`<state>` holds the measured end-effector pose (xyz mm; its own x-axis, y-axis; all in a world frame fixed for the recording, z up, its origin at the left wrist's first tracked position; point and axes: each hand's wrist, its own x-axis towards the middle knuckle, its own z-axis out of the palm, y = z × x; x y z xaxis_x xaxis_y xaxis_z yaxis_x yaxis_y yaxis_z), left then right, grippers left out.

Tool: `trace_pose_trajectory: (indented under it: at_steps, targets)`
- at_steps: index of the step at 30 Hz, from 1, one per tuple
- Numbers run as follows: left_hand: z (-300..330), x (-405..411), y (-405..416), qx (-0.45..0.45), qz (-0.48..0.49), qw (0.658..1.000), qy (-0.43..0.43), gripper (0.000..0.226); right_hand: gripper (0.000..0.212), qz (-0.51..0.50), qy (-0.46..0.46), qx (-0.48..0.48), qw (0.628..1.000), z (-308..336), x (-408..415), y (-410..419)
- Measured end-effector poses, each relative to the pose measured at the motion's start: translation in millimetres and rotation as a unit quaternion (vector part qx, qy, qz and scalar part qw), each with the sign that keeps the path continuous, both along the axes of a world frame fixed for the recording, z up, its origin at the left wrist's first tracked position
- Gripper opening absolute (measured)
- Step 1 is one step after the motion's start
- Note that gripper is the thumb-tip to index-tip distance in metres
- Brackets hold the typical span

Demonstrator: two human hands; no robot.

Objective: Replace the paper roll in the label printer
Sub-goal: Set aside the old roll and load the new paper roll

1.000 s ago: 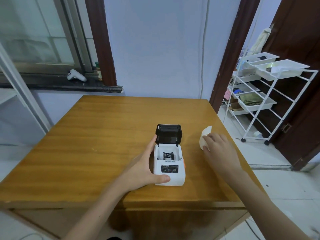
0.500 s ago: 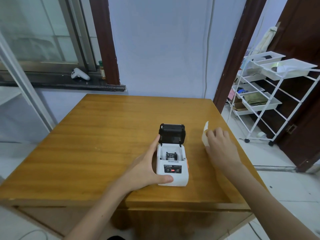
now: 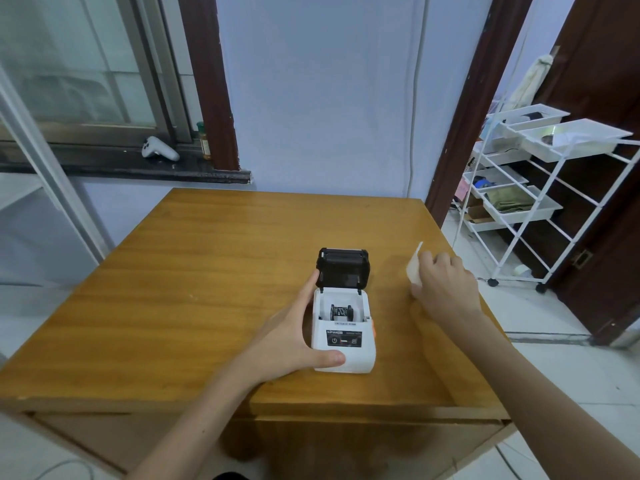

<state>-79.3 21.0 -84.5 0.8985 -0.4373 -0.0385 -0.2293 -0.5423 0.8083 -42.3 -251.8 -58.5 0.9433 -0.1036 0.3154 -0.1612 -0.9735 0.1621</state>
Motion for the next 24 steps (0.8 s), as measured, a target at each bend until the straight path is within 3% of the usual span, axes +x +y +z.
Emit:
trace_pose_trajectory:
  at_steps: [3,8,15,17,19,24]
  targets:
    - [0,0,-1,-0.004,0.0,1.0,0.001,0.13,0.045,0.009,0.011,-0.011,1.0,-3,2,-4]
    - [-1,0,-1,-0.006,-0.001,1.0,0.0,0.13,0.02,0.004,0.039,-0.061,0.997,-6,1,-12]
    - [-1,1,0,-0.005,-0.002,1.0,0.0,0.13,0.025,0.016,0.05,0.004,0.999,-6,6,-26]
    - [-1,1,0,-0.004,-0.003,1.0,-0.001,0.13,0.025,0.022,0.035,0.091,0.995,-2,4,-27]
    - [-2,1,0,0.0,-0.004,1.0,-0.005,0.131,0.024,0.041,0.02,0.24,0.97,7,-3,-24]
    - [-3,2,-1,-0.007,-0.009,1.0,-0.004,0.128,0.02,0.149,0.08,0.511,0.843,28,-27,-10]
